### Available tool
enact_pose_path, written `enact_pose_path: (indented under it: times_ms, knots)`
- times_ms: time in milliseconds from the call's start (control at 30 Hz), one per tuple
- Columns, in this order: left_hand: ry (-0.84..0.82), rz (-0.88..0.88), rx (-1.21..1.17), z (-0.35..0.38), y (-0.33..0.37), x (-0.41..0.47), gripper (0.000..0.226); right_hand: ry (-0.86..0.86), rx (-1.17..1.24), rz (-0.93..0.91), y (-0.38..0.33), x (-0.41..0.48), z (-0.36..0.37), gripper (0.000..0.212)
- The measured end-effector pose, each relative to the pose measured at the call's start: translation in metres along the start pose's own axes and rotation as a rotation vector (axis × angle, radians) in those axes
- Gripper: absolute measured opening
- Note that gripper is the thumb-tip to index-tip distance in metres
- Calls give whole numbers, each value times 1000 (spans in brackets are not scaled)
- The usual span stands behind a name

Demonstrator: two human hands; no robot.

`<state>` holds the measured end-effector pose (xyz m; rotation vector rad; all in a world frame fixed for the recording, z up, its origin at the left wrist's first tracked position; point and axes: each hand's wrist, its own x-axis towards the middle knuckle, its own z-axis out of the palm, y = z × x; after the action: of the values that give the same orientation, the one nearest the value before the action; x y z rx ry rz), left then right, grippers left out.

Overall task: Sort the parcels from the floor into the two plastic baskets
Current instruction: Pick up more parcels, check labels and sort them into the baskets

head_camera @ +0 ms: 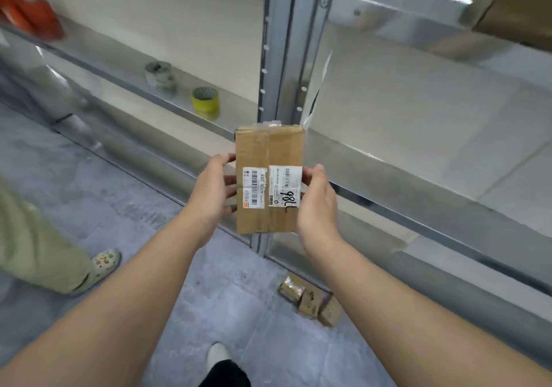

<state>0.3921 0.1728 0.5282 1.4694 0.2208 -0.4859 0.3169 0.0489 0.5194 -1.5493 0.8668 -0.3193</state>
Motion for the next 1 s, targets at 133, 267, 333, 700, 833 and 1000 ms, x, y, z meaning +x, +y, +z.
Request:
enact_pose_path:
  times_ms: [133,267,333,700,833,1000]
  knots:
    - [-46,89,6,27,40,-45,31,44,-21,-120,-44,-20,-40,49]
    - [-124,224,70,53,78,-91,36,88,10,-208,-88,-45,-74,47]
    - [-156,287,83,66,99,-111,36,113,17,-256,-108,-55,-92,47]
    - [-281,590,111,129,193,-198,38,247,140,-504,-214,-92,-172,43]
    - [-344,657,102,153,217,-225,36,312,154,-569,-239,-101,-202,44]
    - [-397,655,96,175,237,-250,43,376,130,-599,-260,-114,-237,45]
